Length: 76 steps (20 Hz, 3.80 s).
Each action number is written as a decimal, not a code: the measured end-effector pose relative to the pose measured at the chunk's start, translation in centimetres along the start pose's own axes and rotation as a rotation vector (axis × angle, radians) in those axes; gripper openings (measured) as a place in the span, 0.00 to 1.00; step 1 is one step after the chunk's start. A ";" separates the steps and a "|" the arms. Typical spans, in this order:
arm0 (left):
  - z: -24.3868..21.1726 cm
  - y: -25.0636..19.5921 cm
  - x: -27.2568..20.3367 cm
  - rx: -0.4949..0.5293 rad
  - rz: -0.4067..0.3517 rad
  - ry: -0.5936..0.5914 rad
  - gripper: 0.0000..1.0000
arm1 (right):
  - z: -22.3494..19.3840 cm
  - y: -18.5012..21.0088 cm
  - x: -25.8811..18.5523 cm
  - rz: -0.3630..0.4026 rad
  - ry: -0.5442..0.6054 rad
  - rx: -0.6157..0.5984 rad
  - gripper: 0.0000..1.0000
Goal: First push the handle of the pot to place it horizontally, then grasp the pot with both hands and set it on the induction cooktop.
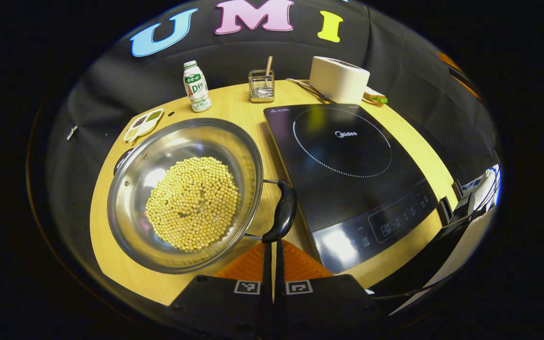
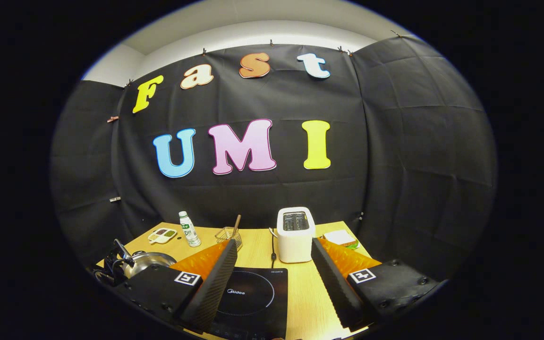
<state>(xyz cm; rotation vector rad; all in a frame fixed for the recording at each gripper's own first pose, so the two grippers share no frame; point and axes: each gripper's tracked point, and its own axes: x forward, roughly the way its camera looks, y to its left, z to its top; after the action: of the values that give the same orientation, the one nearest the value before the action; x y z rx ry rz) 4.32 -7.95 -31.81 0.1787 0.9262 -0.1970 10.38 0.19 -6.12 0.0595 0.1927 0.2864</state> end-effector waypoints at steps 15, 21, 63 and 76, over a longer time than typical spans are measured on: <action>5.4 -0.7 3.6 -0.034 0.068 -0.023 0.05 | -0.6 -3.9 1.1 0.016 0.039 0.036 0.98; 7.7 0.2 4.7 -0.062 0.127 -0.051 0.05 | -3.6 -4.0 1.0 0.068 0.129 0.043 0.99; 10.8 32.7 -7.4 -0.265 0.120 -0.502 0.96 | -21.0 28.7 10.3 0.228 0.634 -0.022 0.99; 9.5 33.7 2.1 -0.238 0.011 -0.289 0.95 | -29.4 29.7 12.5 0.202 0.806 -0.008 0.99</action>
<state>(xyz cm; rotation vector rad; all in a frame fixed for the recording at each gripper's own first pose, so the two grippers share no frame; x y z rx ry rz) 21.14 22.20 -25.62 -0.0646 0.6540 -0.0977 8.21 33.11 -34.64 -0.0490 0.9900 0.5033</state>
